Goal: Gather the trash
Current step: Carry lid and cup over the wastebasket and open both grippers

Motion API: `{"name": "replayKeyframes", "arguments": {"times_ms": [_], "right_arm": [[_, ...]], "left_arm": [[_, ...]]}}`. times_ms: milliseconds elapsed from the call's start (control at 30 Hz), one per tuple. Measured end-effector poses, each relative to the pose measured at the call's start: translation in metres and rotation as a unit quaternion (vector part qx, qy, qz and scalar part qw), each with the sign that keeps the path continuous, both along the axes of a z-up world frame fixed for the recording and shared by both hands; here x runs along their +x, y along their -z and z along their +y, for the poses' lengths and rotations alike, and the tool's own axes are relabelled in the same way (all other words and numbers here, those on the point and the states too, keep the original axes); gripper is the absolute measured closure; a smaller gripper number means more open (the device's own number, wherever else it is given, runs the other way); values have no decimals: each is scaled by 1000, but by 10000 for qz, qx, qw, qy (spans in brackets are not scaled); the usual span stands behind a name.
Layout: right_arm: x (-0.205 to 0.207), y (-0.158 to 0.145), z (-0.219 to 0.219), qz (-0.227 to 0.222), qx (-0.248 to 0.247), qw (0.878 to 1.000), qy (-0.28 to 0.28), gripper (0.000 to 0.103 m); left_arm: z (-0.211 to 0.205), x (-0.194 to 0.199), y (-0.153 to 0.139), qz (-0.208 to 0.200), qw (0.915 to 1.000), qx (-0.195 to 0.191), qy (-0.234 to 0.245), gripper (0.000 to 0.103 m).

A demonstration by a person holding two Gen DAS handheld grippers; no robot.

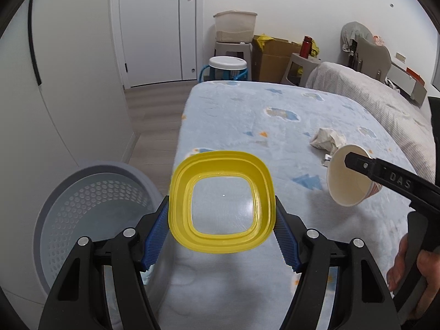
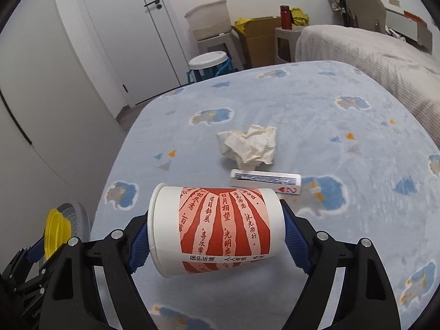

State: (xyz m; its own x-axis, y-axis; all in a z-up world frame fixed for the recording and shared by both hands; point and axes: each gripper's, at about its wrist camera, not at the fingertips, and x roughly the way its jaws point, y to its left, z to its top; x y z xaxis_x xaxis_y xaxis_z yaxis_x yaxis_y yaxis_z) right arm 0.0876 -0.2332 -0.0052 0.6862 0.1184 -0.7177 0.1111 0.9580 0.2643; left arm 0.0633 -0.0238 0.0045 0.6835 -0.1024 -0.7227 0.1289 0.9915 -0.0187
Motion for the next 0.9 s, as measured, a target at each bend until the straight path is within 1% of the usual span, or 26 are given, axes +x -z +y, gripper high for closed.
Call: {"name": "replayKeyframes", "arguments": {"times_ms": [133, 367, 633, 733, 900], "right_arm": [[-2, -7, 33, -89, -3, 9993, -377, 24], [-1, -13, 95, -153, 45, 9945, -1038, 24], [1, -23, 167, -274, 112, 9840, -1758, 24], [0, -23, 189, -269, 119, 9794, -1997, 24], [1, -20, 219, -232, 125, 9710, -2377, 24]], "left_arm": [[23, -1, -2, -41, 9996, 62, -265, 36], [81, -6, 4, 70, 9961, 159, -868, 36], [133, -17, 9, 174, 9903, 288, -1347, 36], [151, -20, 12, 225, 9879, 334, -1495, 36], [177, -25, 18, 362, 9847, 293, -1681, 36]]}}
